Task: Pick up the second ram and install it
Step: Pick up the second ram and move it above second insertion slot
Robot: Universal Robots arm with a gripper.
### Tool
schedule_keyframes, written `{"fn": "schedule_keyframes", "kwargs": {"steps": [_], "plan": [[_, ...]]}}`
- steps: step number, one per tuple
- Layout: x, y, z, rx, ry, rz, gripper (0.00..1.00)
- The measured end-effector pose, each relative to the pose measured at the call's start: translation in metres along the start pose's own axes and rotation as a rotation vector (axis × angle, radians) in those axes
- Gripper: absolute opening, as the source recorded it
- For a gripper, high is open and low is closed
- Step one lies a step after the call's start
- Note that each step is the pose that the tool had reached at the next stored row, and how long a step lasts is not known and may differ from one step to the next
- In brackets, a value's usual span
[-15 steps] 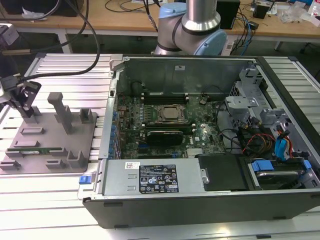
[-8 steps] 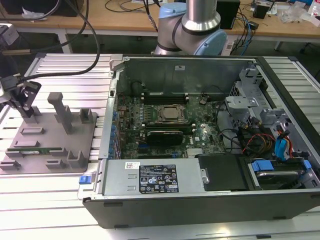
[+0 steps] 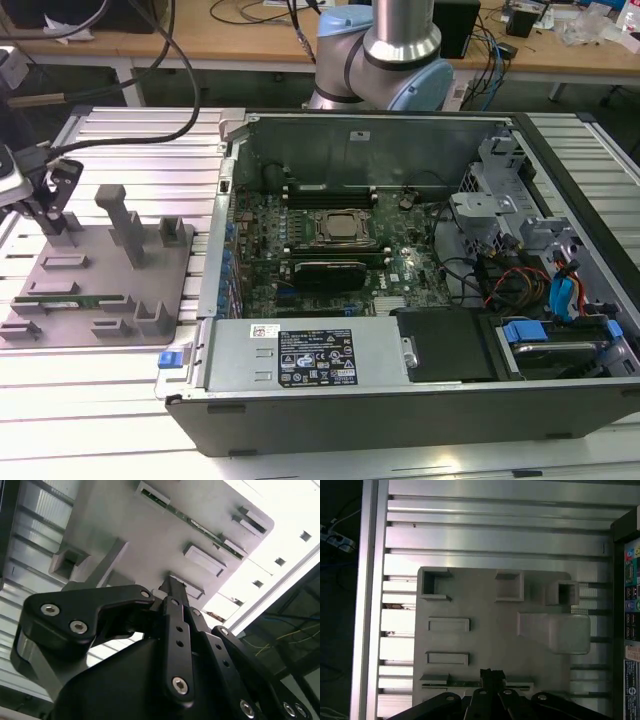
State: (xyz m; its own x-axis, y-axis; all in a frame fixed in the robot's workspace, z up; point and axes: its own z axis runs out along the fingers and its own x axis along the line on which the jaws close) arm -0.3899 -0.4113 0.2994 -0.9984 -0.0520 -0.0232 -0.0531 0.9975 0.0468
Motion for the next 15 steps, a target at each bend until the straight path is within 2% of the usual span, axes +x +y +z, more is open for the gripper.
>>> {"fn": "schedule_keyframes", "kwargs": {"steps": [4, 6, 8, 10, 12, 13, 15], "plan": [[0.0, 0.0, 0.0, -0.0023, 0.0048, -0.102, 0.08], [0.0, 0.0, 0.0, -0.003, 0.0062, -0.133, 0.08], [0.0, 0.0, 0.0, -0.0044, 0.009, -0.193, 0.08], [0.0, 0.0, 0.0001, -0.0052, 0.0104, -0.224, 0.08], [0.0, 0.0, 0.0, -0.0068, 0.0139, -0.296, 0.08], [0.0, 0.0, 0.0001, -0.0083, 0.0168, -0.359, 0.08], [0.0, 0.0, 0.0001, -0.0096, 0.0196, -0.419, 0.08]]}}
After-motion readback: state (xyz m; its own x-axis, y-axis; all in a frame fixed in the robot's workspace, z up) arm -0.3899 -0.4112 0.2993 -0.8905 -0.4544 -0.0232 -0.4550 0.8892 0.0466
